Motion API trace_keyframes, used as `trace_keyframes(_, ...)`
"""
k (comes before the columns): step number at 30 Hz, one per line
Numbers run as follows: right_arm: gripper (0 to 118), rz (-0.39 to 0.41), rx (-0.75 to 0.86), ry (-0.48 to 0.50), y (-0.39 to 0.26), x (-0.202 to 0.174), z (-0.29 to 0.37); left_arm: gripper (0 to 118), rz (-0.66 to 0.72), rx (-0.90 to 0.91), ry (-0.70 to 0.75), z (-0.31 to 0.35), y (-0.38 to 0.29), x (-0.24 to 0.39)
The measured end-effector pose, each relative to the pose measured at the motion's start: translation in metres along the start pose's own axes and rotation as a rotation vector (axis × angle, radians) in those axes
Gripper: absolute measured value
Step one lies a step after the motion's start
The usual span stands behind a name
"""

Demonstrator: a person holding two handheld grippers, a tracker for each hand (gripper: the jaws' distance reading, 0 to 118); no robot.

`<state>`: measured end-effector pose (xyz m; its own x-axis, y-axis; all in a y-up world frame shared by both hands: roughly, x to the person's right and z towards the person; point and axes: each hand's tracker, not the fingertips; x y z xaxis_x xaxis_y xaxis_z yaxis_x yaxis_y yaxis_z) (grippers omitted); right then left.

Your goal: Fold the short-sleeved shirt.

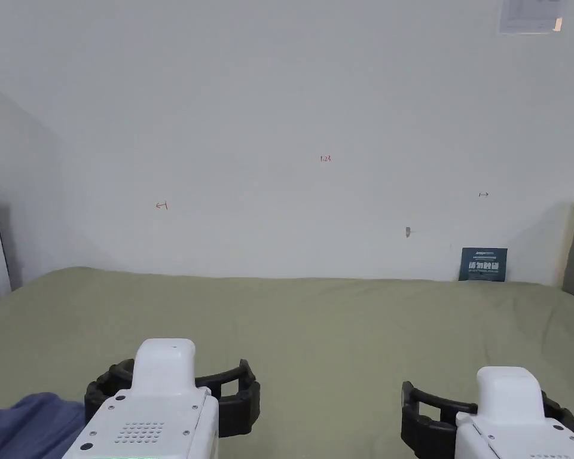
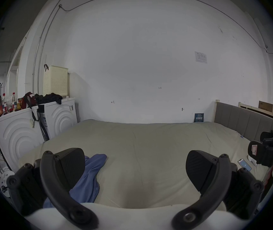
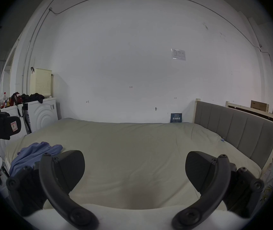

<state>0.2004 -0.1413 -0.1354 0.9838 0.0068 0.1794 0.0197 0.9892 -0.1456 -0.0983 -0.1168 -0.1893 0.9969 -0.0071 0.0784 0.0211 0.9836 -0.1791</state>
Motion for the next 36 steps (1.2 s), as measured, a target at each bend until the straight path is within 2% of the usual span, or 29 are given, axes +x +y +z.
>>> trace_keyframes(12, 117, 0.025, 0.002, -0.015, 0.002, -0.001, -0.002, 118, -0.007, -0.011, 0.024, -0.003, -0.001, -0.001)
trace_keyframes(13, 113, 0.024, 0.001, -0.018, 0.002, -0.001, -0.002, 118, -0.006, 0.000, 0.027, -0.003, -0.002, -0.002)
trace_keyframes(14, 94, 0.023, 0.001, -0.017, 0.002, -0.001, -0.001, 114, -0.005, 0.004, 0.026, -0.002, -0.003, -0.002)
trace_keyframes(15, 65, 0.023, 0.003, -0.021, 0.002, -0.001, -0.001, 100, -0.008, -0.010, 0.019, -0.003, -0.002, -0.002)
trace_keyframes(16, 26, 0.023, 0.005, -0.042, 0.003, -0.001, -0.001, 65, -0.009, -0.015, 0.006, -0.003, -0.001, -0.003)
trace_keyframes(17, 2, 0.031, -0.008, -0.066, 0.004, -0.002, -0.002, 2, -0.007, -0.017, 0.000, -0.004, -0.002, -0.003)
trace_keyframes(18, 2, 0.033, 0.002, -0.089, 0.004, -0.004, -0.002, 0, -0.012, -0.031, 0.010, -0.006, -0.002, -0.002)
trace_keyframes(21, 2, 0.009, 0.016, -0.054, 0.009, -0.002, 0.005, 0, -0.010, -0.032, -0.010, -0.004, -0.002, -0.002)
trace_keyframes(23, 2, 0.037, 0.033, -0.079, 0.011, -0.006, 0.007, 0, -0.018, -0.021, -0.006, -0.004, -0.001, 0.000)
trace_keyframes(30, 2, 0.036, 0.003, -0.074, 0.009, -0.006, -0.003, 0, -0.012, -0.035, -0.001, -0.005, -0.001, -0.010)
trace_keyframes(32, 2, 0.051, -0.004, -0.055, 0.006, -0.016, -0.009, 0, 0.010, -0.054, 0.024, -0.004, 0.003, -0.026)
trace_keyframes(36, 2, 0.070, -0.020, 0.081, 0.001, -0.060, -0.028, 0, 0.011, -0.055, 0.156, 0.007, 0.005, -0.070)
